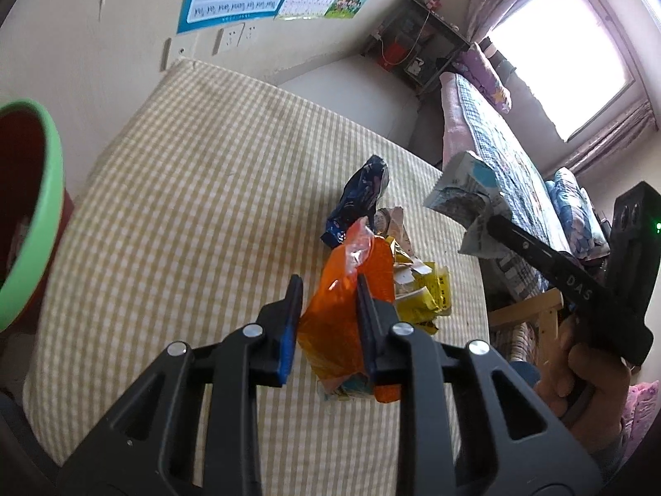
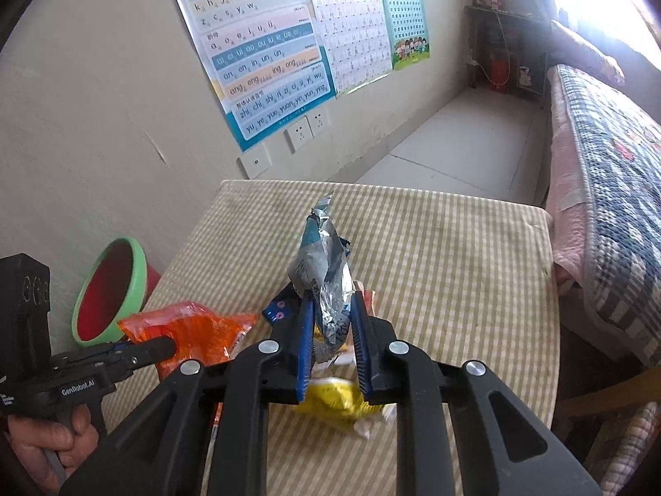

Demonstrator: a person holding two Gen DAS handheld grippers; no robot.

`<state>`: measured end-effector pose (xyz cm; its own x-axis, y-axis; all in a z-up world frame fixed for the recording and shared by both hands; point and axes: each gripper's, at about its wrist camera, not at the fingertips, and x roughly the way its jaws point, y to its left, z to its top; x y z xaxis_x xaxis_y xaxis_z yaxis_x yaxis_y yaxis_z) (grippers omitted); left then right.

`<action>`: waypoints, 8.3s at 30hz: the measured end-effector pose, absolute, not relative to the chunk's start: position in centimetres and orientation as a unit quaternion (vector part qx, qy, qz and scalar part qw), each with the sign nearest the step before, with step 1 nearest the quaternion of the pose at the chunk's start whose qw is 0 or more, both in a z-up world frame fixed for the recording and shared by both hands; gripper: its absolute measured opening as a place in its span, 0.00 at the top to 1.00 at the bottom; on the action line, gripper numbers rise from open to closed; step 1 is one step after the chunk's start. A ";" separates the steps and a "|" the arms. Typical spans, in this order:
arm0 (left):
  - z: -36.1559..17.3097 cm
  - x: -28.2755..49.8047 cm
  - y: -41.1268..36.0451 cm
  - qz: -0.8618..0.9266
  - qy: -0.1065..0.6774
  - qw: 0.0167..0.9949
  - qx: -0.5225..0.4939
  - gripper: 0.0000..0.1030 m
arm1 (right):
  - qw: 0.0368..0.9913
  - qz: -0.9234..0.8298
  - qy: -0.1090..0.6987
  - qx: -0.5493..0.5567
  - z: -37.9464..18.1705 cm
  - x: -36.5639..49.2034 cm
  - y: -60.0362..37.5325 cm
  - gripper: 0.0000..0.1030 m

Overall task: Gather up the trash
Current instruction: 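Grasp the orange bag with the left tool while the right tool grasps the silver foil bag, then carry both bags over the red bin and open both tools to drop them, then move both tools back over the table toward the remaining wrappers, then grasp the dark blue bag with the left tool while the right tool grasps the yellow wrapper, then carry the blue bag and yellow wrapper over the red bin and open both tools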

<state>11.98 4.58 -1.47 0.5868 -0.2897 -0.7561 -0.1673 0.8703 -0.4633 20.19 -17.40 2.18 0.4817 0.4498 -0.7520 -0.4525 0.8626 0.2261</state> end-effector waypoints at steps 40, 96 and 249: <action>5.3 1.1 16.6 0.081 0.374 0.889 -0.251 0.76 | 0.832 0.371 0.406 -0.070 6.7 11.1 -2.2 0.83; 2.9 -1.1 33.4 0.200 0.345 0.874 -0.276 0.05 | 0.770 0.440 0.446 -0.121 0.3 11.2 16.8 0.07; 2.9 7.4 6.9 -0.018 0.448 0.881 -0.148 0.96 | 0.846 0.239 0.476 -0.032 3.5 12.5 -13.7 0.71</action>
<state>7.43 6.86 2.91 0.5972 -0.1643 -0.7851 -0.1014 0.9555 -0.2771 12.52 -13.66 3.52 0.4319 0.3737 -0.8208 -0.4347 0.8837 0.1735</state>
